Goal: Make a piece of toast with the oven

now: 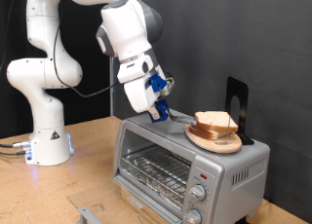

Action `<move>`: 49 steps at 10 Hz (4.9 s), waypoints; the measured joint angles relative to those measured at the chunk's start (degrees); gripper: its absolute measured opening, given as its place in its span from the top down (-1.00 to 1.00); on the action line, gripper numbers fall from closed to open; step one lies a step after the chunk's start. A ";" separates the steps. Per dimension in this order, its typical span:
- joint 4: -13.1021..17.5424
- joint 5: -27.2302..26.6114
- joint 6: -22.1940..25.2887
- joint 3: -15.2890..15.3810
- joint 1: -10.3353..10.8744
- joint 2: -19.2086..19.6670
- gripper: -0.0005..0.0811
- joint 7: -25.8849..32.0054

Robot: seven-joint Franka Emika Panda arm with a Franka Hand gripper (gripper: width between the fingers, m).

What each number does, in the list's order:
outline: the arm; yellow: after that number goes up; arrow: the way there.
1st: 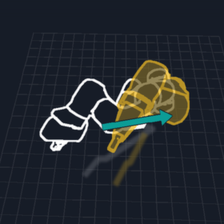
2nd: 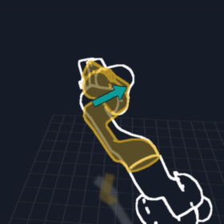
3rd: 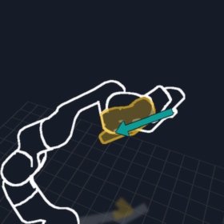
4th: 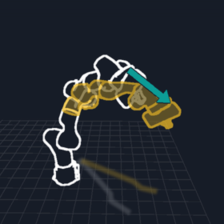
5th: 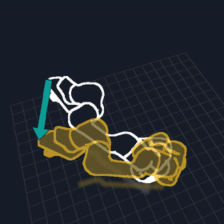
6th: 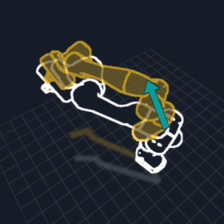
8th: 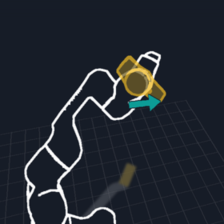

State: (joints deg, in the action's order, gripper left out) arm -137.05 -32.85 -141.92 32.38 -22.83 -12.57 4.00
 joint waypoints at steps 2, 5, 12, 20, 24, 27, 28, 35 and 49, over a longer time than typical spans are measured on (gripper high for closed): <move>1.44 2.99 -1.42 0.46 -0.01 2.14 0.01 -3.22; 3.84 6.56 -2.94 0.78 0.00 5.55 0.01 -5.82; 3.51 3.00 -0.59 1.55 1.41 4.59 0.01 -0.49; 3.16 6.38 -1.60 2.07 1.52 4.15 0.01 -7.13; 4.93 9.83 -2.79 2.68 1.52 6.61 0.01 -10.84; 5.84 10.50 -3.96 2.82 1.53 8.03 0.01 -11.29; 5.84 10.14 -4.09 2.82 1.56 8.03 0.01 -10.80; 5.13 -1.01 -2.76 2.09 1.57 5.31 0.01 -1.53; 2.47 -9.18 2.55 -2.22 1.58 -2.88 0.01 5.11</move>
State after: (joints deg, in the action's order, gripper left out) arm -134.58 -42.03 -139.36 30.16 -21.26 -15.45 9.11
